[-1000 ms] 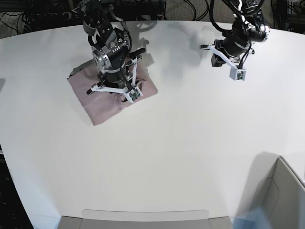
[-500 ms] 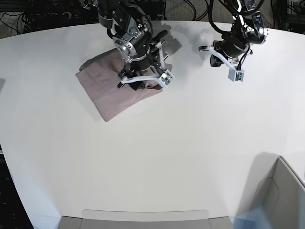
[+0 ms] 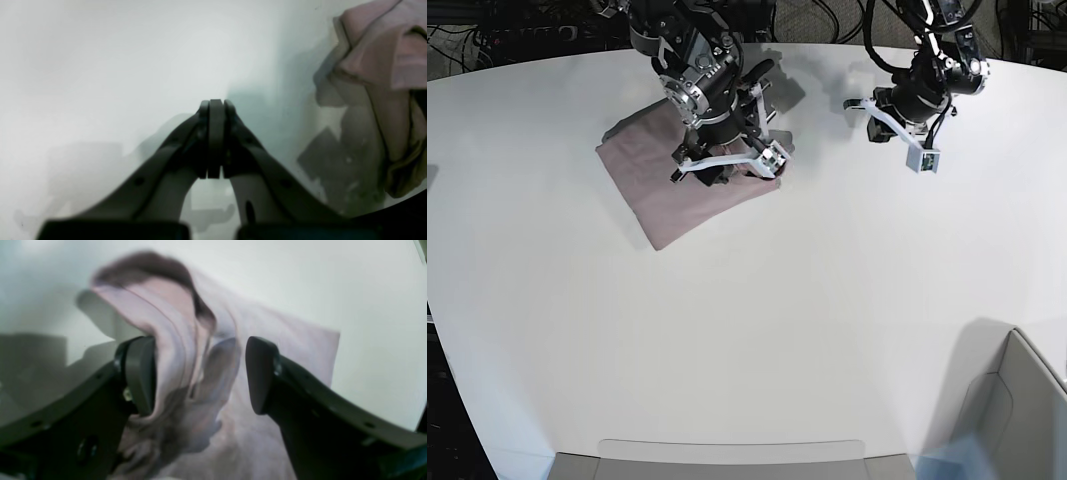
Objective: Fold the T-shirt properly
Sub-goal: 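Fold the other strip end over with the right gripper, then flatten and rotate the folded bundle with both grippers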
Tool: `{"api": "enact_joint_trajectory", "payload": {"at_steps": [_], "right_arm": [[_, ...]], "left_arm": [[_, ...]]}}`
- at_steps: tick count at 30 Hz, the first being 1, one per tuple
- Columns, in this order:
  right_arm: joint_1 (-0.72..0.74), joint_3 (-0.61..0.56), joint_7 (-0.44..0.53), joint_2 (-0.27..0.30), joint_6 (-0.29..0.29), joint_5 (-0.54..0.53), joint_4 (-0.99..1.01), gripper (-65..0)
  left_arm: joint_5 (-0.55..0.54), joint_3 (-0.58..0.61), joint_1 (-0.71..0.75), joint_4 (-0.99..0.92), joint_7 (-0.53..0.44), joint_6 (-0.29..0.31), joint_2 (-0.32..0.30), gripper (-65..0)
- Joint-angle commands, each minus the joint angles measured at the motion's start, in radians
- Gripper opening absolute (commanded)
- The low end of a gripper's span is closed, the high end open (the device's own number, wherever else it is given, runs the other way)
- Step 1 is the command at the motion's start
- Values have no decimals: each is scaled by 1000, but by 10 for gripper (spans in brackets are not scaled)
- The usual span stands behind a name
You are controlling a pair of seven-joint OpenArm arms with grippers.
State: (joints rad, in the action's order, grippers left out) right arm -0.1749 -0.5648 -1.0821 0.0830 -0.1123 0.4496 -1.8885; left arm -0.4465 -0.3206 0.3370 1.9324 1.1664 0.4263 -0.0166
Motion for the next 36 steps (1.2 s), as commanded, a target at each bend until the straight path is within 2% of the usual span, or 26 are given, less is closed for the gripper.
{"api": "enact_joint_trajectory", "payload": {"at_steps": [1,4,9,11,15,19,23,27,30,32,36], "right_arm": [[5,-11,18,-9,-2,8,-26,-260],[7,-50,20,-7,-2,-31,-62,-260],[16,-50,64,-7,-2,-222,-90,-260],[25,-44,69,-10,-2,-257,-90,-260],[71,58,69,-15,-2,-268,-92,-260],[148,226,62,4,-2,-269,-95,-273],[211,352,62,88,-2,-288,-67,-366],[232,507,62,159,-2,-432,-27,-502],[232,630,62,182,-2,-564,-1,-597],[228,673,62,205,-2,-624,31,-626],[223,648,67,272,-2,-704,148,-620]], "left_arm": [[-15,2,-3,15,-13,4,-1,-650],[-15,2,-3,15,-13,4,-1,-650],[-15,2,-3,15,-13,4,-1,-650],[-15,1,-3,15,-13,4,-1,-650],[-15,-1,-3,15,-13,4,-1,-650],[-16,30,-5,31,-22,6,-1,-650],[-16,154,-42,88,-24,6,-7,-650],[-16,346,-57,100,-47,6,-16,-650],[-16,459,-60,100,-144,6,-36,-650],[-16,552,-62,97,-185,6,-70,-650],[-8,765,-94,69,-210,6,-113,-650]]}}
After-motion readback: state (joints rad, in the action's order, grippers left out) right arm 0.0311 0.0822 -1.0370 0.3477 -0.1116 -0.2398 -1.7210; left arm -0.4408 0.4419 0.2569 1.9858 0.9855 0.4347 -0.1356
